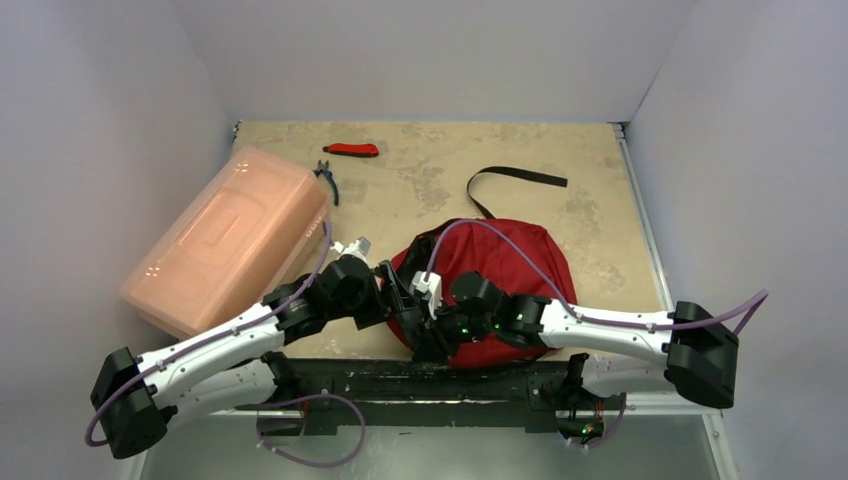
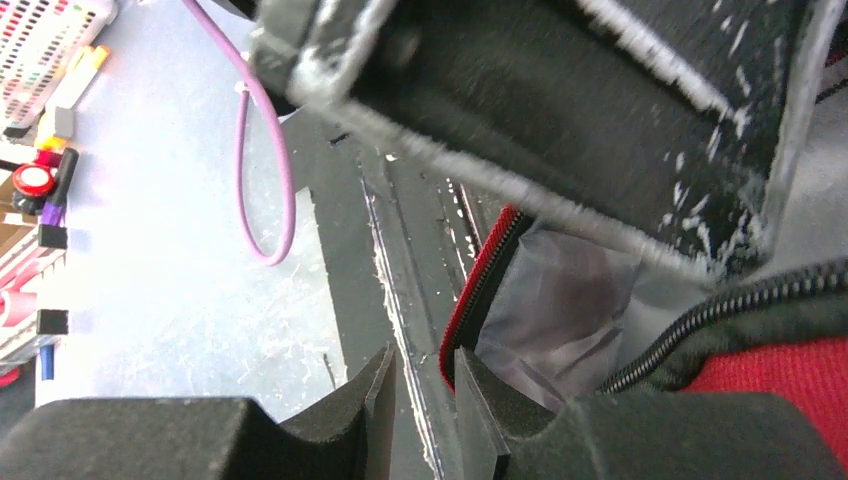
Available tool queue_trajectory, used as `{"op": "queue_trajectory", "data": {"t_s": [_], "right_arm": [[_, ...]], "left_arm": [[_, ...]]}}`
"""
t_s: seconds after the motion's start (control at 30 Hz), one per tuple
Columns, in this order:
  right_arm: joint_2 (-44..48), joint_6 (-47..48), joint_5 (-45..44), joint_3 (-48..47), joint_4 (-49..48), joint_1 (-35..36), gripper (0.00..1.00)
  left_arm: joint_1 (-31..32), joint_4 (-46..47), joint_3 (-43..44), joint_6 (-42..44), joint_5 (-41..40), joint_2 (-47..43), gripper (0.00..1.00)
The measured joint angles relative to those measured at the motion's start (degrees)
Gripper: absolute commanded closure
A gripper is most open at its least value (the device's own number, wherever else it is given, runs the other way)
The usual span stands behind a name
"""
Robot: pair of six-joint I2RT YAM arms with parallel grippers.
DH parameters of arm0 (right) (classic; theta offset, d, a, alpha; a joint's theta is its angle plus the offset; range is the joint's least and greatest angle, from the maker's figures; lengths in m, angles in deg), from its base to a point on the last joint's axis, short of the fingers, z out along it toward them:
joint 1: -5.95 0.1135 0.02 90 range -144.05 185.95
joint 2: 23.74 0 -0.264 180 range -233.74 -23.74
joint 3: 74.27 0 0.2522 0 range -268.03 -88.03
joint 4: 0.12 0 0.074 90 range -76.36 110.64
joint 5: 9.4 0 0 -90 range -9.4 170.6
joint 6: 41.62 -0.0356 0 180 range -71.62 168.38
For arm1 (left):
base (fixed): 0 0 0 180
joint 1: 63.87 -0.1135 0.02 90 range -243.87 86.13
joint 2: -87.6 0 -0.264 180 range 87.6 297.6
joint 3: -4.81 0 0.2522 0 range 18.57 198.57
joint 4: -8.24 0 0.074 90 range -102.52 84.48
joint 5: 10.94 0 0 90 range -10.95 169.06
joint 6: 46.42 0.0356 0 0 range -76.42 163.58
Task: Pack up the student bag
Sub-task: Zip the student bag at the center of the board.
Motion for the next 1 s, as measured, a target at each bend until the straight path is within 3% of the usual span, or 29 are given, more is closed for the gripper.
{"op": "queue_trajectory", "data": {"t_s": [0.07,0.17,0.23,0.4,0.57,0.87,1.0], "right_arm": [[-0.3,0.0,0.9,0.0,-0.4,0.0,0.7],[-0.8,-0.1,1.7,0.0,-0.6,0.0,0.7],[-0.8,-0.5,1.8,0.0,-0.6,0.0,0.63],[1.7,-3.4,0.2,0.0,1.0,0.0,0.38],[12.7,-9.2,-4.0,0.1,2.2,-0.3,0.25],[22.1,-17.5,-16.7,-0.3,11.9,-11.6,0.17],[18.1,-18.2,-18.7,-1.8,17.5,-12.2,0.33]], "left_arm": [[-0.1,-5.7,2.7,-0.9,-1.7,1.0,0.32],[-0.3,-12.2,5.9,-1.8,-3.2,4.4,0.66],[-0.3,-14.4,7.0,-1.8,-3.6,6.9,0.78],[-0.4,-15.8,6.5,-0.3,-3.9,8.3,0.8],[-0.4,-12.6,1.6,1.2,-3.9,1.9,0.8],[-0.4,-9.7,0.4,4.3,-3.5,-2.1,0.8],[-0.4,-8.2,0.4,5.5,-2.3,-1.4,0.8]]}}
